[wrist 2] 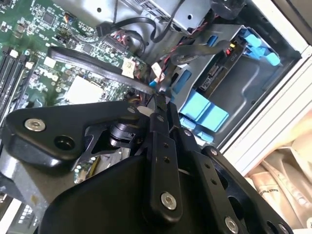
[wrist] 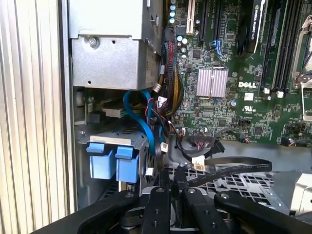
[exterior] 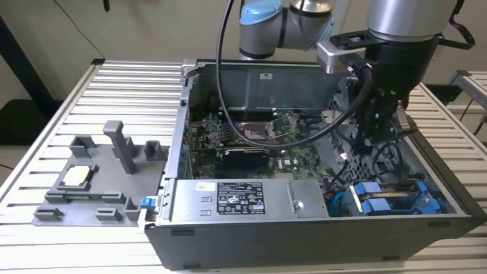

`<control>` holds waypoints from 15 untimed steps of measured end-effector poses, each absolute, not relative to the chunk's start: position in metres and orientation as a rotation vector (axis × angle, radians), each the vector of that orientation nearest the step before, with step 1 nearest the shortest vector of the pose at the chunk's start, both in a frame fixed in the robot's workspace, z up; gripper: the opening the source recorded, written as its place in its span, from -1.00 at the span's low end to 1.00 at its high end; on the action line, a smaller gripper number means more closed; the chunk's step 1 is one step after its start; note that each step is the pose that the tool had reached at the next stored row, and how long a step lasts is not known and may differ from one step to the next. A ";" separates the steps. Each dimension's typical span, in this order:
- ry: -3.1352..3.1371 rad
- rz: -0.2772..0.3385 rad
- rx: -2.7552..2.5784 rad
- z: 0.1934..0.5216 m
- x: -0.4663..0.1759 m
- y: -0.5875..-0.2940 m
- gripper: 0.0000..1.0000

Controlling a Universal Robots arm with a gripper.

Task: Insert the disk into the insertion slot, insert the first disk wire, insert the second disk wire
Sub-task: 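Insert the second disk wire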

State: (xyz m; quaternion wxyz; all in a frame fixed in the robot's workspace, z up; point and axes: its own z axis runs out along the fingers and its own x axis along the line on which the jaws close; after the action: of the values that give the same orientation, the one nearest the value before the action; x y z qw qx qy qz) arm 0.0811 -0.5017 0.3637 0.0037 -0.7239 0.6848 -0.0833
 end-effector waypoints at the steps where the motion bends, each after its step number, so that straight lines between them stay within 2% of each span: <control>1: 2.148 -0.257 -2.271 0.364 0.083 -0.503 -0.68; 15: 2.170 -0.206 -2.300 0.364 0.109 -0.530 -0.68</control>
State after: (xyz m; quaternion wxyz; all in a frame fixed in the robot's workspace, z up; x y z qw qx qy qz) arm 0.1094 -0.5298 0.3637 -0.0134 -0.7258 0.6847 -0.0649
